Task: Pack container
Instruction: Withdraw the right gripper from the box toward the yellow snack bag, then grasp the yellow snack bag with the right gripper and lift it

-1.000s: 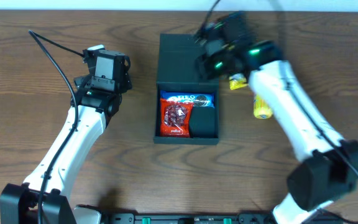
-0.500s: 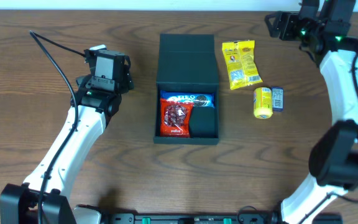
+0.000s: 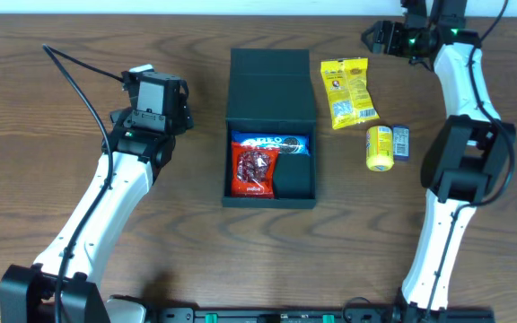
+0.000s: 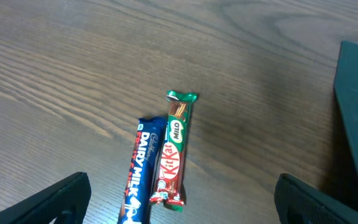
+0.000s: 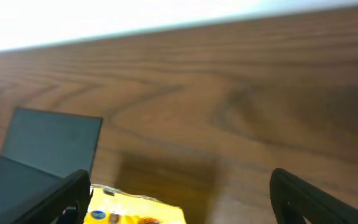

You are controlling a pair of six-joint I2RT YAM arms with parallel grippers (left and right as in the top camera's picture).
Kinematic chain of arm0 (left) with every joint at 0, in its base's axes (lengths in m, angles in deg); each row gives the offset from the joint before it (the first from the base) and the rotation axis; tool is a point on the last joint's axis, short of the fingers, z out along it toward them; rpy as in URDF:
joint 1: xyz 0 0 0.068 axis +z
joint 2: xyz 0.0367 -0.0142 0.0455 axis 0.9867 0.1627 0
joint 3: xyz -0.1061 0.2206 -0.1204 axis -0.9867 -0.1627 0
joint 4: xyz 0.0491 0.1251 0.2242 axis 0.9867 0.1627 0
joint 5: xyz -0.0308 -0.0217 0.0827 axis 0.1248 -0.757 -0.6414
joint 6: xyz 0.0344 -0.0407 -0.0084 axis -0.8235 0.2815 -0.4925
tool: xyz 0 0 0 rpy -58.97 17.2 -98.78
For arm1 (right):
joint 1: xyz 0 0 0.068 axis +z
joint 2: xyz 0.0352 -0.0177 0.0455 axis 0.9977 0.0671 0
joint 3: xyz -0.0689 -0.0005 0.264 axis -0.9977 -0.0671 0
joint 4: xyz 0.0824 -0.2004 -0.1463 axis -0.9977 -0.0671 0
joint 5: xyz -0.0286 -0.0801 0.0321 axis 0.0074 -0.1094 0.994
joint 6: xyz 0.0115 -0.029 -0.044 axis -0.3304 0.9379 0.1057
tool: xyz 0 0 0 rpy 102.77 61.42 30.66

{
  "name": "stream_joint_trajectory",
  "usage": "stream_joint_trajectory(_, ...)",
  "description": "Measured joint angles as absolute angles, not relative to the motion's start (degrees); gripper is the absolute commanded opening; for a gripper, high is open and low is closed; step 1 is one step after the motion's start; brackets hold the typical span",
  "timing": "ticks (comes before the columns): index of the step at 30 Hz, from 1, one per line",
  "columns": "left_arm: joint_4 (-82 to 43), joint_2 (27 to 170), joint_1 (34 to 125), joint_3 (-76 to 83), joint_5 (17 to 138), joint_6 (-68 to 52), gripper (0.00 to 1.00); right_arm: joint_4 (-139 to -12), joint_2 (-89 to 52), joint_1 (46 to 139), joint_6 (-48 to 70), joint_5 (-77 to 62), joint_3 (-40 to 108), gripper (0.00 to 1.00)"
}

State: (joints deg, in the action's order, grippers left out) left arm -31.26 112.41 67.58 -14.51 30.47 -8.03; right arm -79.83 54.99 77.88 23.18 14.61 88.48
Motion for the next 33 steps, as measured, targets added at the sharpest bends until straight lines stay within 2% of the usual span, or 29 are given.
stream_joint_trajectory(4, -31.3, 112.4, 67.6, -14.5, 30.5, -8.0, 0.95, -84.5, 56.3, 78.0, 24.9, 15.0, 89.0, 0.86)
stream_joint_trajectory(14, -31.3, 112.4, 67.6, -14.5, 30.5, -8.0, 0.96, -94.3, 56.8, 78.5, 33.0, 17.0, 89.1, 0.89)
stream_joint_trajectory(27, -31.3, 112.4, 67.6, -14.5, 30.5, -8.0, 0.95, -96.1, 59.1, 78.6, 36.6, 20.9, 89.1, 0.86)
stream_joint_trajectory(29, -31.3, 112.4, 67.6, -14.5, 30.5, -8.0, 0.95, -96.2, 59.5, 78.7, 36.8, 21.3, 89.1, 0.83)
stream_joint_trajectory(33, -31.3, 112.4, 67.6, -14.5, 30.5, -8.0, 0.96, -96.7, 59.5, 79.0, 37.2, 21.6, 89.2, 0.68)
